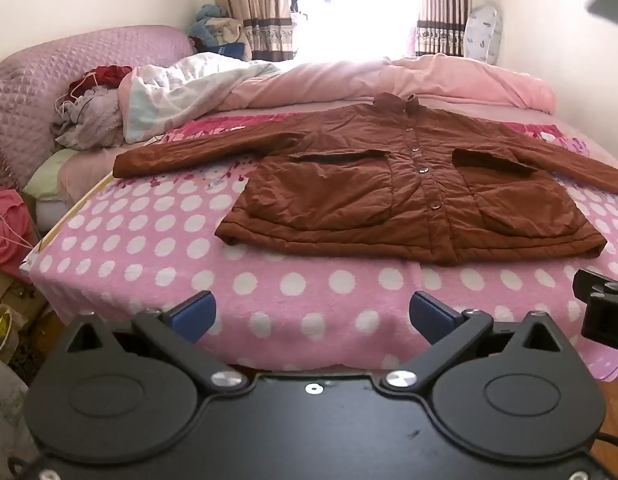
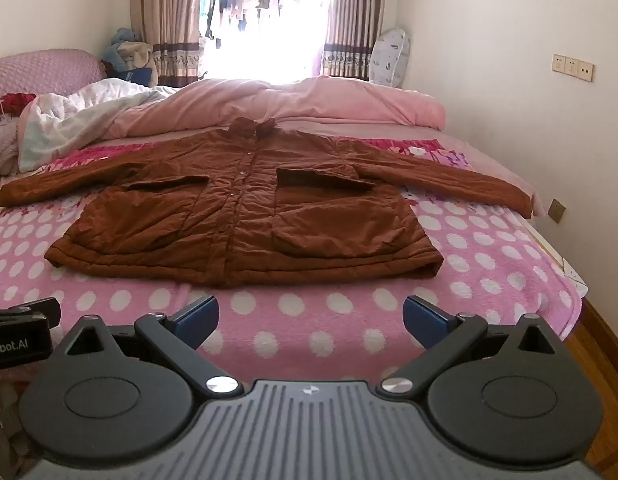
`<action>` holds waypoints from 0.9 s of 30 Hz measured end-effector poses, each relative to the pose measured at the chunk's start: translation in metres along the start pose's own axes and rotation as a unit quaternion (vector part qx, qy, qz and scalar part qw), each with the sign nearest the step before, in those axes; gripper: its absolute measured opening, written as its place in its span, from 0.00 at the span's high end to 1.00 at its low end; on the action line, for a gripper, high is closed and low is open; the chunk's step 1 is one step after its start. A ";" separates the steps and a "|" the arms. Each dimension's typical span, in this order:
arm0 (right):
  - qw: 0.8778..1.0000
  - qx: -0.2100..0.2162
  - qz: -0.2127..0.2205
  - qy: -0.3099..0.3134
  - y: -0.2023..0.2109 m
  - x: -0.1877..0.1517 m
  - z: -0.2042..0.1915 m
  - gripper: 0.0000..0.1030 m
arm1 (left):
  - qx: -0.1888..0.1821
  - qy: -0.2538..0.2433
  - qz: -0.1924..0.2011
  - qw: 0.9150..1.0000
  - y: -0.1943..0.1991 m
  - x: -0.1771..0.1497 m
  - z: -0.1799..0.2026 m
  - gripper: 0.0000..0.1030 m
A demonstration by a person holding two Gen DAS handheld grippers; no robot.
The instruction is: Fold large clothes
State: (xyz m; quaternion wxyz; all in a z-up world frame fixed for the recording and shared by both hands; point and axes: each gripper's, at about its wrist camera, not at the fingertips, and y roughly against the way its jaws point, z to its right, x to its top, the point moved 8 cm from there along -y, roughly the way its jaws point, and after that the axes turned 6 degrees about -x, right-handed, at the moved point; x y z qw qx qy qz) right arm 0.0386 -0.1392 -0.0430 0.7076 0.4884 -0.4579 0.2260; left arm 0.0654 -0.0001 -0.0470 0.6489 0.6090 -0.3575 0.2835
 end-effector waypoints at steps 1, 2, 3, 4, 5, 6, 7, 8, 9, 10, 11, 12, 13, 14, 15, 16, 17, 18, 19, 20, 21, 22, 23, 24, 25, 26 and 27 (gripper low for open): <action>1.000 -0.001 -0.001 0.002 0.000 0.000 0.000 0.00 | 0.000 -0.001 0.001 1.000 0.000 0.000 0.000 0.00; 1.000 -0.001 -0.003 0.002 0.000 0.000 0.000 0.00 | 0.001 -0.001 0.002 1.000 0.000 0.001 0.000 0.00; 1.000 -0.002 -0.002 0.002 0.000 0.000 0.001 0.00 | 0.002 -0.002 0.003 1.000 0.000 0.001 0.001 0.00; 1.000 -0.002 -0.002 0.002 0.000 0.000 0.001 0.00 | 0.002 -0.003 0.004 1.000 -0.001 0.002 0.001 0.00; 1.000 -0.002 -0.001 0.002 0.000 0.000 0.001 0.00 | 0.004 -0.004 0.005 1.000 -0.001 0.003 0.001 0.00; 1.000 -0.002 -0.001 0.002 -0.001 0.000 0.001 0.00 | 0.005 -0.005 0.007 1.000 -0.001 0.003 0.001 0.00; 1.000 -0.002 0.000 0.002 0.001 0.000 0.001 0.00 | 0.006 -0.005 0.007 1.000 -0.002 0.004 0.001 0.00; 1.000 -0.002 -0.001 0.002 0.000 0.000 0.001 0.00 | 0.005 -0.006 0.007 1.000 -0.001 0.003 0.003 0.00; 1.000 -0.002 -0.002 0.002 0.000 -0.001 0.001 0.00 | 0.004 -0.006 0.007 1.000 0.000 0.001 0.005 0.00; 1.000 -0.002 -0.001 0.002 0.002 0.000 0.001 0.00 | 0.004 -0.005 0.007 1.000 -0.001 0.001 0.005 0.00; 1.000 -0.002 -0.001 0.002 0.002 0.000 0.001 0.00 | 0.004 -0.005 0.006 1.000 -0.001 0.001 0.005 0.00; 1.000 -0.002 -0.001 0.002 0.002 0.000 0.000 0.00 | 0.002 -0.004 0.010 1.000 0.004 0.002 0.003 0.00; 1.000 -0.003 0.000 0.002 0.003 0.000 0.000 0.00 | 0.001 -0.004 0.010 1.000 0.004 0.002 0.003 0.00; 1.000 -0.003 0.001 0.002 0.003 0.001 -0.001 0.00 | 0.000 -0.003 0.009 1.000 0.004 0.002 0.003 0.00; 1.000 -0.002 0.001 0.002 0.002 0.001 -0.001 0.00 | -0.001 -0.003 0.009 1.000 0.004 0.002 0.003 0.00; 1.000 -0.002 0.000 0.001 0.001 0.000 0.001 0.00 | -0.001 -0.004 0.009 1.000 0.005 0.002 0.003 0.00; 1.000 -0.002 -0.001 0.001 0.001 0.000 0.002 0.00 | -0.001 -0.005 0.010 1.000 0.005 0.002 0.003 0.00; 1.000 -0.003 -0.001 0.001 0.002 -0.001 0.002 0.00 | -0.001 -0.006 0.010 1.000 0.005 0.002 0.004 0.00; 1.000 -0.003 0.000 0.000 0.001 -0.001 0.002 0.00 | -0.002 -0.006 0.010 1.000 0.005 0.002 0.004 0.00; 1.000 -0.004 0.000 0.001 0.001 -0.001 0.002 0.00 | -0.003 -0.006 0.011 1.000 0.005 0.001 0.004 0.00; 1.000 -0.005 0.001 0.000 0.002 -0.002 0.003 0.00 | -0.003 -0.008 0.011 1.000 0.005 0.001 0.004 0.00; 1.000 -0.006 0.001 -0.001 0.003 -0.002 0.004 0.00 | -0.003 -0.009 0.011 1.000 0.005 0.001 0.005 0.00; 1.000 -0.006 0.001 -0.002 0.003 -0.002 0.005 0.00 | -0.004 -0.009 0.012 1.000 0.006 0.001 0.005 0.00; 1.000 -0.007 0.002 -0.003 0.003 -0.003 0.006 0.00 | -0.004 -0.010 0.011 1.000 0.004 0.001 0.005 0.00; 1.000 -0.008 0.001 -0.004 0.003 -0.002 0.006 0.00 | -0.005 -0.009 0.012 1.000 0.004 0.001 0.005 0.00; 1.000 -0.008 0.002 -0.004 0.003 -0.002 0.007 0.00 | -0.005 -0.010 0.012 1.000 0.004 0.001 0.004 0.00; 1.000 -0.009 0.002 -0.005 0.004 -0.002 0.008 0.00 | -0.005 -0.010 0.013 1.000 0.005 0.001 0.004 0.00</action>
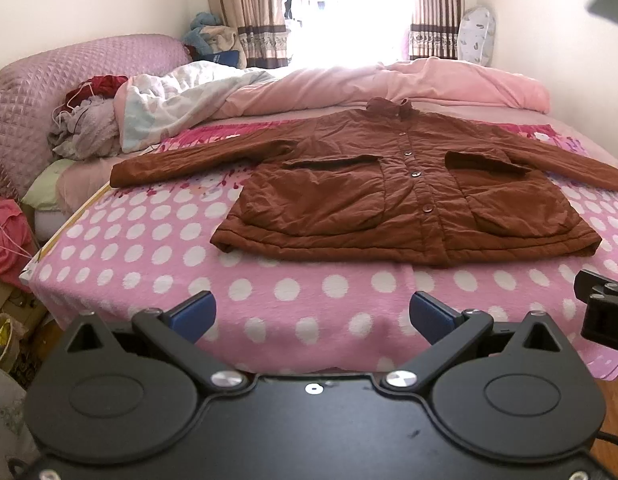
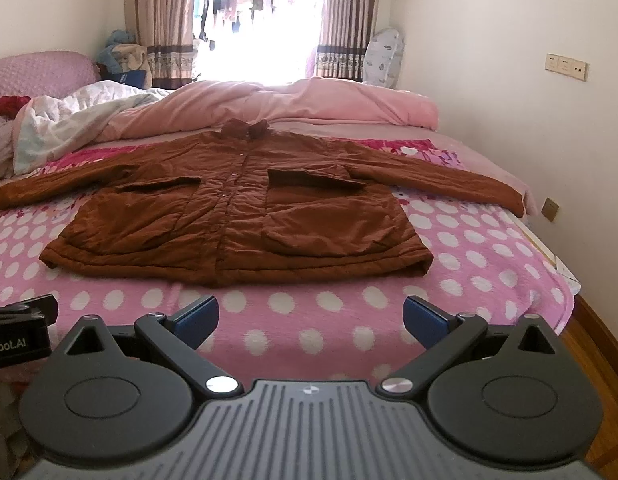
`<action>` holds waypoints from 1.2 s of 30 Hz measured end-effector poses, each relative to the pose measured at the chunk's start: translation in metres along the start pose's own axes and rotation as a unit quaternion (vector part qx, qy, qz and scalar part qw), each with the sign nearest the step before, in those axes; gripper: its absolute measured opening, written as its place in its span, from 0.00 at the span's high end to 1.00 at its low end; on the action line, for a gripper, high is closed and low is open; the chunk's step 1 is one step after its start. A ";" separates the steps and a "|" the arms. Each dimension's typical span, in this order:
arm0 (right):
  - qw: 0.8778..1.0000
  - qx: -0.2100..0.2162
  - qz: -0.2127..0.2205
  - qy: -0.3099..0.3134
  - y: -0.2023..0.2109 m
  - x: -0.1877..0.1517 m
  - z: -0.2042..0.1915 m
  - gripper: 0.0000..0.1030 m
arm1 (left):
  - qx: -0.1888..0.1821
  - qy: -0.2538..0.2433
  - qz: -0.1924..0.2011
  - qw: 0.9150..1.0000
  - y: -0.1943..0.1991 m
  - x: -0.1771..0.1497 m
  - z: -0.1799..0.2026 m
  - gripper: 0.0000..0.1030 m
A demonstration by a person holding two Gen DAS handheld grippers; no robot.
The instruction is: Fold large clothes
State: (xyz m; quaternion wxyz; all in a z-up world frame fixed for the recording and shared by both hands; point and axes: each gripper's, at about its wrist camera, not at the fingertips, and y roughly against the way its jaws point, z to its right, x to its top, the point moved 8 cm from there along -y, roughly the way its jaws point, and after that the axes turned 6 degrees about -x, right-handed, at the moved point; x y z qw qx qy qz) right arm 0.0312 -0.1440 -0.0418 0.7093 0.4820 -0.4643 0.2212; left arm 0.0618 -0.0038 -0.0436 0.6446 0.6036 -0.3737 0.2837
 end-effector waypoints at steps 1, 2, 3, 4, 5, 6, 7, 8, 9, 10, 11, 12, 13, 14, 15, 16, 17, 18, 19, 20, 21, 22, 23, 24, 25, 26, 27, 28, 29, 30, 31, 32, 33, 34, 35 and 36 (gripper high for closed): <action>1.000 0.000 0.000 0.000 0.000 0.000 0.001 0.00 | 0.000 -0.001 0.001 1.000 0.001 0.000 0.000 0.00; 1.000 0.000 0.000 0.000 0.000 -0.001 0.001 0.00 | -0.001 -0.002 0.002 1.000 0.001 0.000 0.000 0.00; 1.000 0.000 0.000 0.000 0.000 0.000 0.002 0.00 | -0.001 -0.002 0.002 1.000 0.002 0.000 0.001 0.00; 1.000 -0.001 0.000 -0.001 0.000 0.000 0.002 0.00 | -0.002 -0.003 0.003 1.000 0.003 0.000 0.001 0.00; 1.000 -0.001 0.001 -0.001 0.001 -0.001 0.003 0.00 | -0.003 -0.004 0.003 1.000 0.003 -0.001 0.001 0.00; 1.000 -0.001 0.002 -0.001 0.002 -0.001 0.004 0.00 | -0.004 -0.005 0.003 1.000 0.003 -0.001 0.002 0.00; 1.000 -0.002 0.002 -0.002 0.002 -0.001 0.005 0.00 | -0.004 -0.006 0.004 1.000 0.004 -0.001 0.002 0.00; 1.000 -0.002 0.002 -0.002 0.003 -0.001 0.005 0.00 | -0.006 -0.006 0.004 1.000 0.004 -0.001 0.002 0.00; 1.000 -0.002 0.002 -0.002 0.003 -0.001 0.005 0.00 | -0.006 -0.007 0.004 1.000 0.004 -0.001 0.004 0.00; 1.000 -0.003 0.003 -0.002 0.003 -0.001 0.006 0.00 | -0.006 -0.007 0.004 1.000 0.003 -0.001 0.004 0.00; 1.000 -0.004 0.003 -0.002 0.004 -0.002 0.007 0.00 | -0.006 -0.008 0.004 1.000 0.003 -0.001 0.004 0.00; 1.000 -0.004 0.003 -0.003 0.004 -0.002 0.007 0.00 | -0.006 -0.009 0.004 1.000 0.004 -0.001 0.004 0.00; 1.000 -0.004 0.003 -0.003 0.004 -0.002 0.008 0.00 | -0.007 -0.009 0.004 1.000 0.004 -0.001 0.005 0.00; 1.000 -0.004 0.003 -0.002 0.004 -0.002 0.008 0.00 | -0.007 -0.009 0.004 1.000 0.004 -0.001 0.005 0.00; 1.000 -0.004 0.003 -0.002 0.004 -0.002 0.008 0.00 | -0.007 -0.009 0.005 1.000 0.004 -0.001 0.004 0.00; 1.000 -0.005 0.003 -0.002 0.005 -0.002 0.008 0.00 | -0.008 -0.009 0.005 1.000 0.004 -0.001 0.004 0.00; 1.000 -0.004 0.003 -0.003 0.005 -0.002 0.008 0.00 | -0.008 -0.009 0.005 1.000 0.004 -0.001 0.005 0.00; 1.000 -0.004 0.003 -0.003 0.005 -0.002 0.008 0.00 | -0.008 -0.009 0.006 1.000 0.004 -0.001 0.005 0.00; 1.000 -0.005 0.003 -0.003 0.005 -0.003 0.009 0.00 | -0.008 -0.010 0.005 1.000 0.004 -0.001 0.005 0.00; 1.000 -0.005 0.004 -0.002 0.005 -0.002 0.008 0.00 | -0.008 -0.010 0.005 1.000 0.004 -0.001 0.006 0.00; 1.000 -0.005 0.004 -0.003 0.005 -0.002 0.009 0.00 | -0.008 -0.011 0.005 1.000 0.004 -0.001 0.006 0.00; 1.000 -0.005 0.004 -0.004 0.005 -0.003 0.010 0.00 | -0.009 -0.011 0.005 1.000 0.004 -0.002 0.007 0.00; 1.000 -0.005 0.004 -0.004 0.005 -0.003 0.010 0.00 | -0.008 -0.012 0.005 1.000 0.004 -0.002 0.007 0.00; 1.000 -0.005 0.004 -0.004 0.005 -0.003 0.010 0.00 | -0.008 -0.012 0.006 1.000 0.005 -0.002 0.007 0.00; 1.000 -0.006 0.003 -0.003 0.005 -0.003 0.010 0.00 | -0.008 -0.012 0.006 1.000 0.005 -0.002 0.007 0.00; 1.000 -0.006 0.003 -0.003 0.005 -0.003 0.010 0.00 | -0.008 -0.012 0.005 1.000 0.004 -0.002 0.007 0.00; 1.000 -0.005 0.003 -0.003 0.005 -0.003 0.011 0.00 | -0.008 -0.012 0.005 1.000 0.004 -0.002 0.007 0.00; 1.000 -0.005 0.004 -0.003 0.005 -0.003 0.011 0.00 | -0.009 -0.012 0.005 1.000 0.005 -0.002 0.007 0.00; 1.000 -0.005 0.004 -0.004 0.005 -0.003 0.011 0.00 | -0.009 -0.013 0.005 1.000 0.005 -0.002 0.007 0.00; 1.000 -0.005 0.004 -0.004 0.005 -0.002 0.011 0.00 | -0.009 -0.013 0.006 1.000 0.005 -0.003 0.007 0.00; 1.000 -0.005 0.004 -0.004 0.005 -0.002 0.011 0.00 | -0.009 -0.013 0.006 1.000 0.006 -0.003 0.008 0.00; 1.000 -0.006 0.004 -0.005 0.005 -0.003 0.011 0.00 | -0.009 -0.014 0.007 1.000 0.007 -0.003 0.008 0.00; 1.000 -0.006 0.004 -0.005 0.005 -0.002 0.012 0.00 | -0.009 -0.014 0.007 1.000 0.007 -0.003 0.008 0.00; 1.000 -0.006 0.004 -0.006 0.005 -0.003 0.013 0.00 | -0.009 -0.014 0.007 1.000 0.007 -0.003 0.009 0.00; 1.000 -0.006 0.004 -0.006 0.005 -0.003 0.012 0.00 | -0.009 -0.014 0.007 1.000 0.007 -0.003 0.009 0.00; 1.000 -0.006 0.004 -0.006 0.005 -0.003 0.012 0.00 | -0.009 -0.014 0.007 1.000 0.007 -0.003 0.009 0.00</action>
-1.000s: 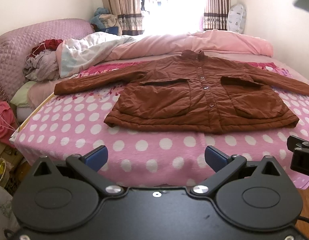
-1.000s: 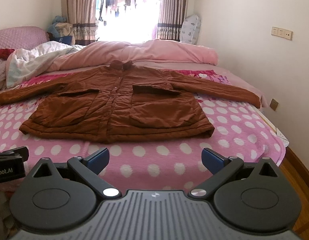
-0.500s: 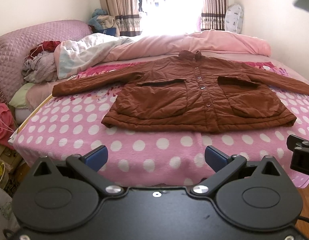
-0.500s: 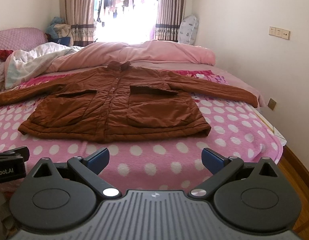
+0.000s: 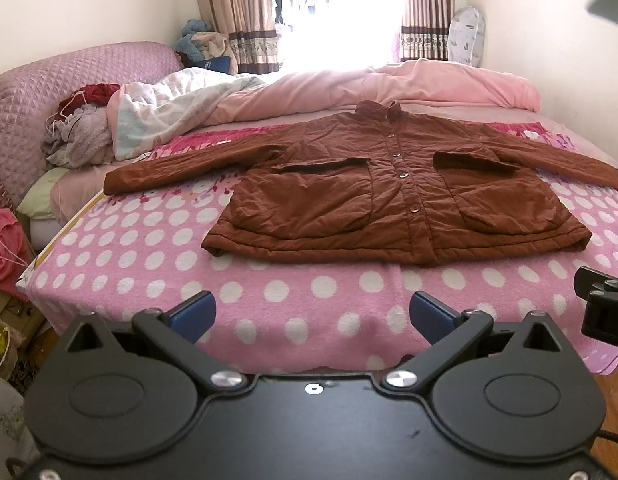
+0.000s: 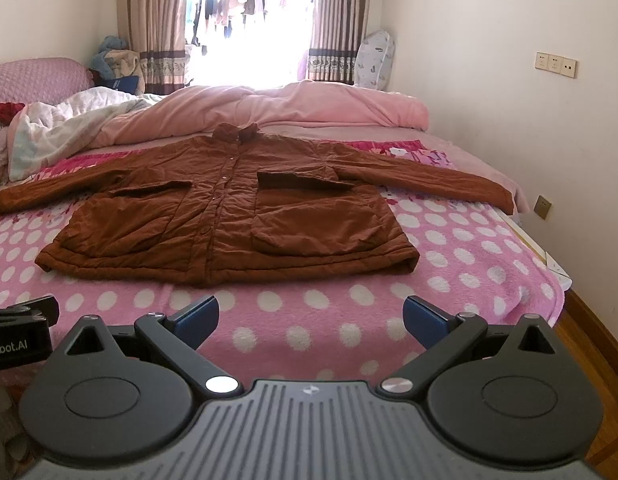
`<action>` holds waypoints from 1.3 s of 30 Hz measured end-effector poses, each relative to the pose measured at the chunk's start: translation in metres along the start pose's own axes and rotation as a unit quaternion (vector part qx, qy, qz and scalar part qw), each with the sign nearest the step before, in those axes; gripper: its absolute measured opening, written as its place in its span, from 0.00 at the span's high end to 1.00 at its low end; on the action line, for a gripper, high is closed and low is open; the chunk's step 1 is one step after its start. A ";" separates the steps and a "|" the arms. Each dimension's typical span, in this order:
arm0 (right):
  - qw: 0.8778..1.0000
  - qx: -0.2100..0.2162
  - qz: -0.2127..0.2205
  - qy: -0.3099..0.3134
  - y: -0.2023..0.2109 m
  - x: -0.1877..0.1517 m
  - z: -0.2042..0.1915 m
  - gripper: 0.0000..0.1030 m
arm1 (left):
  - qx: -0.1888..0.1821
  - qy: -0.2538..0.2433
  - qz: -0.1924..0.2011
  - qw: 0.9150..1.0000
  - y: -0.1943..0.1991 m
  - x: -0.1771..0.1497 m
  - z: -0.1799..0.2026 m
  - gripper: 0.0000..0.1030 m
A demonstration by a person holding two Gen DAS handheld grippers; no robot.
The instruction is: Fold large clothes
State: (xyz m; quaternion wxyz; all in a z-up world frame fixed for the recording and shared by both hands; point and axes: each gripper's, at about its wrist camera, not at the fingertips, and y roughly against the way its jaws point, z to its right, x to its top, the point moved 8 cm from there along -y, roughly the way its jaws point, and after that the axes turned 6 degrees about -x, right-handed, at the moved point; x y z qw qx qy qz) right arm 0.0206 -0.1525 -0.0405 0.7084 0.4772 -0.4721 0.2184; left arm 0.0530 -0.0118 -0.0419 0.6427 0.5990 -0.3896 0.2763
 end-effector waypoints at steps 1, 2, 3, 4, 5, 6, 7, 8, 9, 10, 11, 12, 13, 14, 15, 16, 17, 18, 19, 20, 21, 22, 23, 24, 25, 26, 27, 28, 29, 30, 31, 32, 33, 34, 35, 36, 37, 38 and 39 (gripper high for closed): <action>1.000 0.000 0.000 0.000 0.000 0.000 0.000 0.00 | 0.000 0.000 0.000 1.000 0.000 0.000 0.000 0.00; 1.000 0.000 0.000 0.001 0.000 0.000 0.000 0.00 | 0.000 0.001 0.000 1.000 0.000 0.000 0.000 0.00; 1.000 0.000 0.000 0.001 0.000 0.000 0.000 0.00 | 0.000 0.001 0.000 1.000 0.000 0.000 0.000 0.00; 1.000 0.000 0.000 0.001 0.000 0.000 0.000 0.00 | 0.001 0.001 0.000 1.000 0.000 0.000 0.000 0.00; 1.000 0.000 0.000 0.001 0.000 0.000 0.000 0.00 | 0.001 0.001 0.000 1.000 0.000 0.000 0.001 0.00; 1.000 0.000 0.000 0.000 0.000 0.000 0.000 0.00 | 0.001 0.001 0.000 1.000 0.000 0.001 0.000 0.00; 1.000 0.000 0.000 0.000 0.000 0.000 0.000 0.00 | 0.000 0.002 0.000 1.000 0.000 0.001 0.000 0.00; 1.000 0.000 0.000 0.000 0.000 0.000 0.000 0.00 | 0.001 0.001 -0.001 1.000 0.000 0.001 0.000 0.00; 1.000 0.000 0.000 0.000 0.000 0.000 0.000 0.00 | 0.001 0.001 -0.001 1.000 0.000 0.001 0.000 0.00; 1.000 0.000 0.001 0.000 0.000 0.000 0.000 0.00 | 0.001 0.002 -0.001 1.000 0.000 0.001 0.000 0.00; 1.000 0.000 0.000 0.001 0.000 0.000 0.000 0.00 | 0.001 0.002 -0.001 1.000 0.000 0.001 0.001 0.00; 1.000 0.000 0.000 0.001 0.000 0.000 0.000 0.00 | 0.000 0.001 -0.001 1.000 0.000 0.001 0.001 0.00; 1.000 0.000 0.000 0.001 0.000 0.000 0.000 0.00 | 0.001 0.000 -0.001 1.000 0.000 0.001 0.001 0.00; 1.000 0.001 0.000 0.001 0.000 0.000 0.000 0.00 | 0.001 -0.001 -0.001 1.000 0.000 0.001 0.001 0.00; 1.000 0.000 0.000 0.000 0.000 0.000 0.000 0.00 | 0.001 0.000 0.000 1.000 0.000 0.001 0.000 0.00; 1.000 0.000 0.000 0.000 0.000 0.000 0.000 0.00 | 0.001 0.001 0.000 1.000 0.000 0.001 0.000 0.00; 1.000 0.000 0.000 0.001 0.000 0.000 0.000 0.00 | 0.001 0.002 0.000 1.000 0.000 0.002 0.000 0.00; 1.000 0.000 0.001 0.001 0.000 0.000 0.000 0.00 | 0.001 0.002 0.000 1.000 0.000 0.002 0.000 0.00; 1.000 0.000 0.001 0.001 0.000 0.000 0.000 0.00 | 0.001 0.002 0.000 1.000 0.000 0.002 0.000 0.00; 1.000 0.001 0.001 0.001 0.000 0.000 0.000 0.00 | 0.002 0.003 0.001 1.000 0.000 0.002 -0.001 0.00; 1.000 0.001 0.001 0.001 0.000 0.000 -0.001 0.00 | 0.002 0.003 0.001 1.000 0.000 0.002 0.000 0.00; 1.000 0.001 0.001 0.001 0.000 0.000 -0.001 0.00 | 0.001 0.002 0.000 1.000 0.000 0.002 0.000 0.00; 1.000 0.001 0.001 0.001 0.000 0.000 0.000 0.00 | 0.001 0.002 0.000 1.000 0.000 0.002 0.000 0.00; 1.000 0.000 0.000 0.001 0.000 0.000 -0.001 0.00 | 0.001 0.001 0.001 1.000 0.000 0.002 0.000 0.00; 1.000 0.001 0.000 0.001 0.000 0.000 -0.001 0.00 | 0.001 0.001 0.001 1.000 0.000 0.002 0.000 0.00; 1.000 0.001 0.001 0.001 0.000 0.000 0.000 0.00 | 0.001 0.001 0.000 1.000 0.000 0.002 0.000 0.00; 1.000 0.001 0.001 0.000 0.000 0.000 -0.001 0.00 | 0.001 0.001 0.000 1.000 0.000 0.002 0.000 0.00; 1.000 0.000 0.001 0.001 0.000 0.000 -0.001 0.00 | 0.000 0.001 0.000 1.000 0.000 0.002 0.000 0.00; 1.000 0.000 0.001 0.000 0.000 0.000 -0.001 0.00 | 0.001 0.001 0.001 1.000 0.000 0.002 0.000 0.00; 1.000 0.001 0.001 0.000 0.000 0.000 -0.001 0.00 | 0.000 0.001 0.000 1.000 0.000 0.002 0.000 0.00; 1.000 0.001 0.001 -0.001 0.000 0.000 0.000 0.00 | 0.000 0.001 0.000 1.000 0.000 0.002 0.000 0.00; 1.000 0.001 0.001 -0.001 0.000 0.000 -0.001 0.00 | 0.000 0.001 -0.001 1.000 0.000 0.002 0.000 0.00; 1.000 0.000 0.001 -0.001 0.000 0.000 -0.001 0.00 | -0.001 0.001 -0.001 1.000 0.000 0.001 0.000 0.00; 1.000 0.001 0.001 -0.001 0.000 0.000 -0.001 0.00 | -0.002 0.000 -0.002 1.000 -0.001 0.001 0.001 0.00; 1.000 0.002 0.000 -0.001 0.000 -0.001 -0.001 0.00 | -0.004 -0.001 -0.002 1.000 -0.001 0.001 0.001 0.00; 1.000 0.003 -0.001 -0.002 0.000 -0.001 -0.002 0.00 | -0.006 -0.002 -0.002 1.000 -0.002 0.001 0.002 0.00; 1.000 0.003 -0.001 -0.001 -0.001 -0.001 -0.003 0.00 | -0.009 -0.002 -0.002 1.000 -0.003 0.001 0.002 0.00; 1.000 0.003 -0.002 0.000 -0.001 0.000 -0.004 0.00 | -0.014 -0.002 0.000 1.000 -0.005 0.001 0.002 0.00; 1.000 0.001 -0.001 0.001 -0.003 0.001 -0.003 0.00 | -0.021 -0.002 0.001 1.000 -0.007 0.002 0.002 0.00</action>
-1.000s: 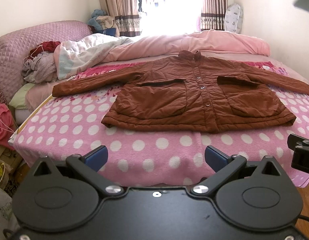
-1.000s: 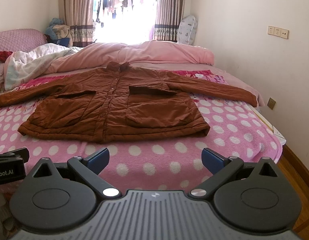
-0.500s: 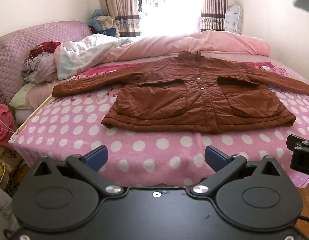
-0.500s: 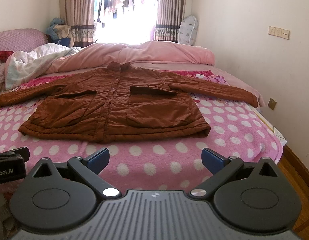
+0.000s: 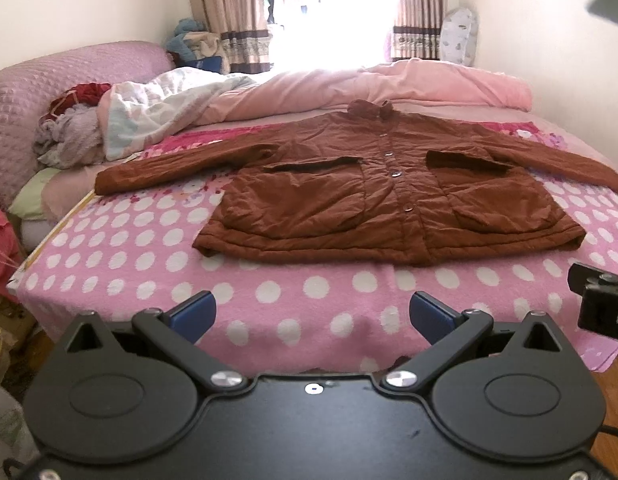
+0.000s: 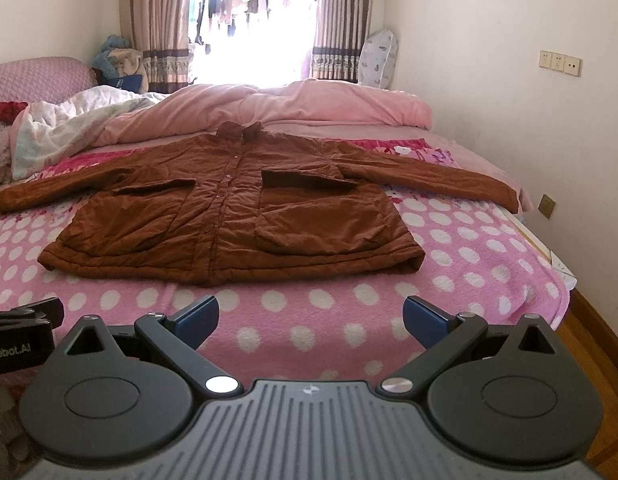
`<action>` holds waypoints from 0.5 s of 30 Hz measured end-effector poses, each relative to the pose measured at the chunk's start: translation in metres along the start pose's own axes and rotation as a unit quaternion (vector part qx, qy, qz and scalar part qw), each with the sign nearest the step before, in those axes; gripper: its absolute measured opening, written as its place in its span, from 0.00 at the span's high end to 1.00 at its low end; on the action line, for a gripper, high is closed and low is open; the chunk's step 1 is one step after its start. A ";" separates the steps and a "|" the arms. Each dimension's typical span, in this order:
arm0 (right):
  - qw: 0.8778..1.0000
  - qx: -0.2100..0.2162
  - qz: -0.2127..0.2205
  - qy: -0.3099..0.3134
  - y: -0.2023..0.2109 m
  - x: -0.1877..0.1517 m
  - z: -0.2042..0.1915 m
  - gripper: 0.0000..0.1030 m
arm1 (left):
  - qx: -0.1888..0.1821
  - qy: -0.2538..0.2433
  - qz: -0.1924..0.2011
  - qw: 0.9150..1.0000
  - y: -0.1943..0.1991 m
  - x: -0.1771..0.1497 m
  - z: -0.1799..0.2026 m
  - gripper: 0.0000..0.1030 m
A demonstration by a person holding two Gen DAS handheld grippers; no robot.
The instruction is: Fold large clothes
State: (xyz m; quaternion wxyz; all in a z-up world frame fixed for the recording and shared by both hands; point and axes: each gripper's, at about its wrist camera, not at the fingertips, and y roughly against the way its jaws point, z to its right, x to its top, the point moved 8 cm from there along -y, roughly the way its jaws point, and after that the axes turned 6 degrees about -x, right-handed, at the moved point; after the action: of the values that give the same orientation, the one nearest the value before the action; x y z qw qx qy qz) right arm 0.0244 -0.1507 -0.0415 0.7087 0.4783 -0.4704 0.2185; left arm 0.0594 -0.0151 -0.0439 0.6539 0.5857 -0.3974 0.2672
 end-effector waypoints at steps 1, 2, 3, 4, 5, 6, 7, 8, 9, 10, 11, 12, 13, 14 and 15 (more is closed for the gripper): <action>1.000 -0.003 0.001 -0.001 -0.002 0.002 0.001 0.00 | -0.005 0.000 0.000 1.000 -0.003 0.001 0.000 0.00; 1.000 -0.005 0.002 -0.002 -0.004 0.003 0.001 0.00 | -0.010 0.001 0.001 1.000 -0.006 0.003 -0.001 0.00; 1.000 -0.008 0.002 -0.003 -0.008 0.005 0.002 0.00 | -0.012 0.001 0.002 1.000 -0.009 0.004 -0.001 0.00; 1.000 -0.012 0.003 -0.004 -0.011 0.008 0.003 0.00 | -0.015 0.002 0.005 1.000 -0.012 0.006 -0.002 0.00; 1.000 -0.016 0.005 -0.005 -0.015 0.011 0.005 0.00 | -0.017 0.004 0.008 1.000 -0.016 0.008 -0.004 0.00; 1.000 -0.018 0.005 -0.005 -0.019 0.013 0.007 0.00 | -0.018 0.007 0.010 1.000 -0.020 0.011 -0.007 0.00; 1.000 -0.019 0.005 -0.006 -0.024 0.016 0.007 0.00 | -0.016 0.015 0.013 1.000 -0.026 0.014 -0.011 0.00; 1.000 -0.018 0.006 -0.006 -0.029 0.019 0.008 0.00 | -0.014 0.022 0.014 1.000 -0.030 0.016 -0.014 0.00; 1.000 -0.017 0.007 -0.005 -0.035 0.022 0.009 0.00 | -0.012 0.028 0.013 0.999 -0.037 0.018 -0.018 0.00; 1.000 -0.016 0.009 -0.003 -0.040 0.026 0.009 0.00 | -0.012 0.032 0.012 0.999 -0.044 0.020 -0.022 0.00; 1.000 -0.011 0.015 -0.001 -0.048 0.032 0.008 0.00 | -0.013 0.035 0.010 0.999 -0.053 0.023 -0.025 0.00; 1.000 -0.007 0.021 0.000 -0.053 0.036 0.008 0.00 | -0.011 0.037 0.005 0.999 -0.063 0.027 -0.030 0.00; 1.000 -0.008 0.025 0.000 -0.060 0.041 0.008 0.00 | -0.007 0.040 0.003 0.999 -0.071 0.030 -0.035 0.00; 1.000 -0.011 0.025 0.001 -0.069 0.045 0.008 0.00 | -0.002 0.045 0.004 0.999 -0.079 0.034 -0.042 0.00; 1.000 -0.013 0.024 0.002 -0.077 0.050 0.008 0.00 | 0.003 0.052 0.006 0.999 -0.087 0.040 -0.050 0.00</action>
State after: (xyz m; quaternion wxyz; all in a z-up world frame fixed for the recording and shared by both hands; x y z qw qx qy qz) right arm 0.1029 -0.1992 -0.0332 0.7105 0.4571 -0.4831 0.2301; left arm 0.1619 0.0145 -0.0590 0.6705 0.5708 -0.3653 0.3020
